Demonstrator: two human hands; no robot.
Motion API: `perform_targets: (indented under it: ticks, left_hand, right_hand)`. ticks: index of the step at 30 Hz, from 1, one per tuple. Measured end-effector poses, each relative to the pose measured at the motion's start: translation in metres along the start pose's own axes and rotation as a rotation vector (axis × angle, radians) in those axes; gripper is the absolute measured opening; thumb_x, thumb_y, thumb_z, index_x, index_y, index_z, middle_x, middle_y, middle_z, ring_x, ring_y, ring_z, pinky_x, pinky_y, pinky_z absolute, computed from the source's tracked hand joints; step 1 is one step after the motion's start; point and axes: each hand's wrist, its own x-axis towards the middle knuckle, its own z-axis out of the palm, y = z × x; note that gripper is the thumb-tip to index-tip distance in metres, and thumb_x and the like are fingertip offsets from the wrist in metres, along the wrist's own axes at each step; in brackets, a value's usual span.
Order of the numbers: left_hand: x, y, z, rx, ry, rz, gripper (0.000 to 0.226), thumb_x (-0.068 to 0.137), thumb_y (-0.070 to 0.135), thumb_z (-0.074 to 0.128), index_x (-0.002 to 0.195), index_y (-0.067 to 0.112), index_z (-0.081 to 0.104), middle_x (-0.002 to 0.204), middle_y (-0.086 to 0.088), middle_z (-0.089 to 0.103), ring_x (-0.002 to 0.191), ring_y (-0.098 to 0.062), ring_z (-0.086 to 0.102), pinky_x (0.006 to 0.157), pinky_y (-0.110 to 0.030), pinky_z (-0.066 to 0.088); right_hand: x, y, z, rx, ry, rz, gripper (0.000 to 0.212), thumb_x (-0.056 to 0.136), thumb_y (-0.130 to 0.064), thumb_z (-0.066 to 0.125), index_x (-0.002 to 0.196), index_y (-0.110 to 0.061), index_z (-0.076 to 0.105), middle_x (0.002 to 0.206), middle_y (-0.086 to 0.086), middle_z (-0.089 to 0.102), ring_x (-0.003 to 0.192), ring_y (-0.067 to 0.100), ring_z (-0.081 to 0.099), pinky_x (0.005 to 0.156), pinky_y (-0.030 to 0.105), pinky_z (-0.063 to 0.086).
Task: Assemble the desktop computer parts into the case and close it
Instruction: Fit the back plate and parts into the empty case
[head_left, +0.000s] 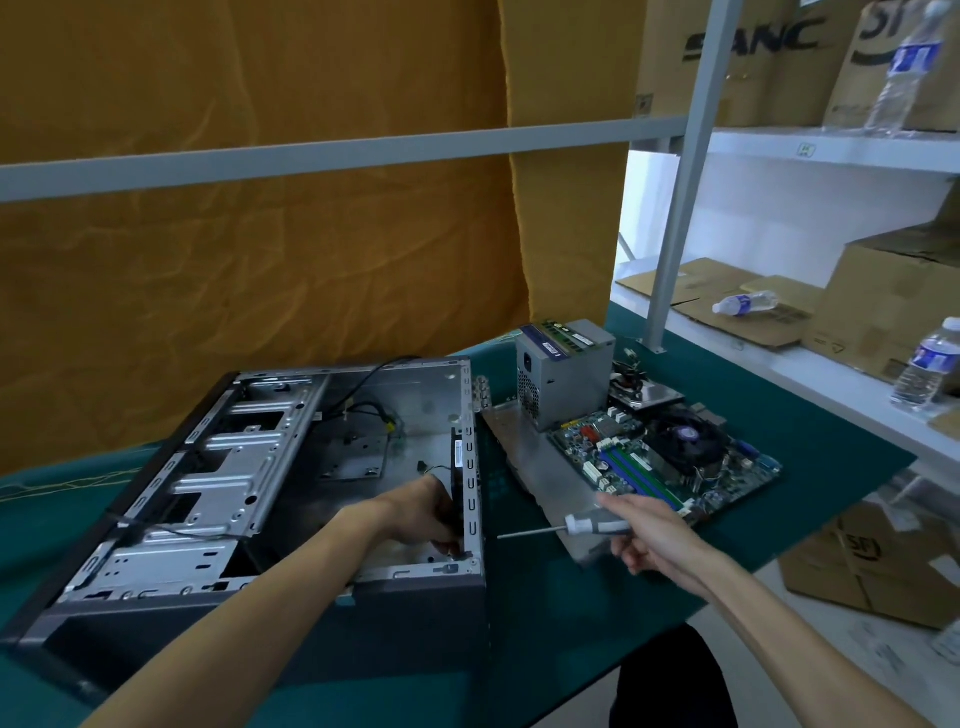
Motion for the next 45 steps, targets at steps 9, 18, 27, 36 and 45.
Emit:
perform_targets:
  ticks: [9,18,27,36,45]
  left_hand:
    - [-0.005,0.006,0.001,0.010,0.004,0.009,0.010,0.088,0.000,0.071,0.098,0.001,0.075,0.096,-0.011,0.078,0.091,-0.020,0.076,0.087,-0.033,0.061]
    - [-0.007,0.008,0.000,-0.034,-0.037,0.011,0.014,0.089,-0.003,0.070,0.087,0.011,0.074,0.081,0.002,0.077,0.078,-0.010,0.075,0.072,-0.020,0.058]
    - [-0.006,0.007,-0.001,0.014,-0.016,0.037,0.009,0.089,-0.002,0.070,0.094,0.005,0.074,0.097,-0.012,0.078,0.090,-0.018,0.077,0.087,-0.034,0.061]
    - [-0.007,0.006,-0.002,0.010,-0.026,0.019,0.017,0.087,0.000,0.072,0.082,0.015,0.075,0.085,-0.001,0.079,0.084,-0.013,0.077,0.084,-0.030,0.062]
    - [-0.008,0.005,-0.002,0.025,-0.032,0.008,0.032,0.086,-0.001,0.071,0.069,0.025,0.073,0.073,0.010,0.076,0.078,-0.006,0.075,0.074,-0.022,0.060]
  right_hand:
    - [0.002,-0.004,0.004,-0.057,0.059,-0.025,0.040,0.100,-0.038,0.064,0.109,0.001,0.062,0.069,0.019,0.065,0.045,0.023,0.054,0.042,0.026,0.044]
    - [-0.005,-0.005,0.001,-0.098,-0.002,0.016,0.039,0.101,-0.040,0.061,0.109,-0.002,0.061,0.070,0.016,0.064,0.050,0.025,0.059,0.042,0.025,0.042]
    - [-0.006,-0.011,0.000,-0.058,-0.038,0.000,0.038,0.099,-0.041,0.064,0.106,-0.004,0.061,0.071,0.017,0.064,0.059,0.029,0.064,0.046,0.026,0.042]
    - [-0.001,-0.008,-0.005,-0.090,-0.006,0.007,0.039,0.091,-0.031,0.076,0.106,0.001,0.062,0.076,0.013,0.066,0.057,0.021,0.061,0.042,0.027,0.041]
    - [-0.003,-0.014,-0.004,0.005,-0.033,-0.082,0.015,0.091,-0.011,0.071,0.103,-0.009,0.061,0.088,0.016,0.071,0.066,0.027,0.068,0.044,0.028,0.045]
